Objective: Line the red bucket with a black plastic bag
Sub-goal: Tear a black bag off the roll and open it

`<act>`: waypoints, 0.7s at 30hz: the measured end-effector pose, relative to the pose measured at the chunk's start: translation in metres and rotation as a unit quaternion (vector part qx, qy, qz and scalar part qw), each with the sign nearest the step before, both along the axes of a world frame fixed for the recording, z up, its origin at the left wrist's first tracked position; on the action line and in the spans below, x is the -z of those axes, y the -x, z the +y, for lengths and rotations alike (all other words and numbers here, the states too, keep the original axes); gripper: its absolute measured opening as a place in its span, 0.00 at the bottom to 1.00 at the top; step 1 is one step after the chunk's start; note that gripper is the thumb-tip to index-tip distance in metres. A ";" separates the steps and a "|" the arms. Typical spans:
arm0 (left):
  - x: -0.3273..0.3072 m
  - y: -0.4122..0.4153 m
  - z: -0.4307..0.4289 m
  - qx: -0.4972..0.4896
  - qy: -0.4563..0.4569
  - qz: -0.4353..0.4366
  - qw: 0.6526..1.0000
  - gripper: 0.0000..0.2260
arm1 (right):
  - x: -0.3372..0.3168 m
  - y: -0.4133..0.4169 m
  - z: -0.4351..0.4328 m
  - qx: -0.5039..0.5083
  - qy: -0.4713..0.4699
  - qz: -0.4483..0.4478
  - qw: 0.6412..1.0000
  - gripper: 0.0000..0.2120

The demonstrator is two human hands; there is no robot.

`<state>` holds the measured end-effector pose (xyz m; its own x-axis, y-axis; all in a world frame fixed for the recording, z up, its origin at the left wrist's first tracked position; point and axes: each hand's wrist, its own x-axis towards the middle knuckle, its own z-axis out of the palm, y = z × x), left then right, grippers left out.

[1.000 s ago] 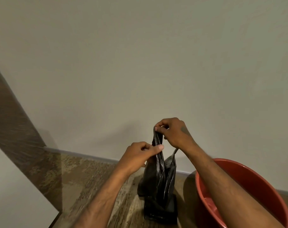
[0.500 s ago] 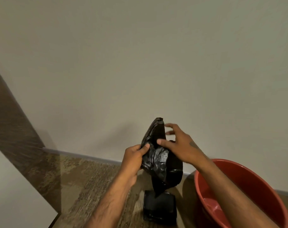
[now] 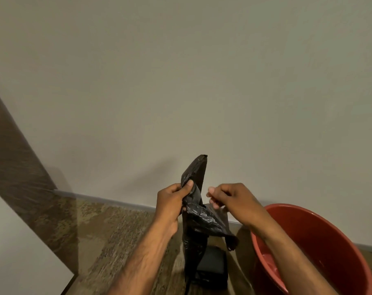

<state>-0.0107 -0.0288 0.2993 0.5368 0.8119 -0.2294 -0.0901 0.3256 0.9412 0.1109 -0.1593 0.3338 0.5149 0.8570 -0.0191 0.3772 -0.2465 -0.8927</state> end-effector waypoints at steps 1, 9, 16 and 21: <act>0.001 0.000 -0.002 0.011 -0.007 0.001 1.000 0.07 | 0.002 0.004 0.006 0.014 -0.008 0.006 1.000 0.15; -0.001 0.001 -0.009 0.087 -0.016 0.018 0.996 0.10 | 0.021 0.015 0.025 0.084 -0.008 -0.020 0.996 0.13; 0.001 0.000 -0.006 0.005 -0.067 0.044 0.997 0.13 | 0.031 0.012 0.025 0.102 -0.039 0.016 0.994 0.03; 0.003 0.004 -0.001 0.007 -0.025 0.003 1.000 0.15 | 0.030 0.005 0.020 0.122 -0.062 0.155 0.978 0.06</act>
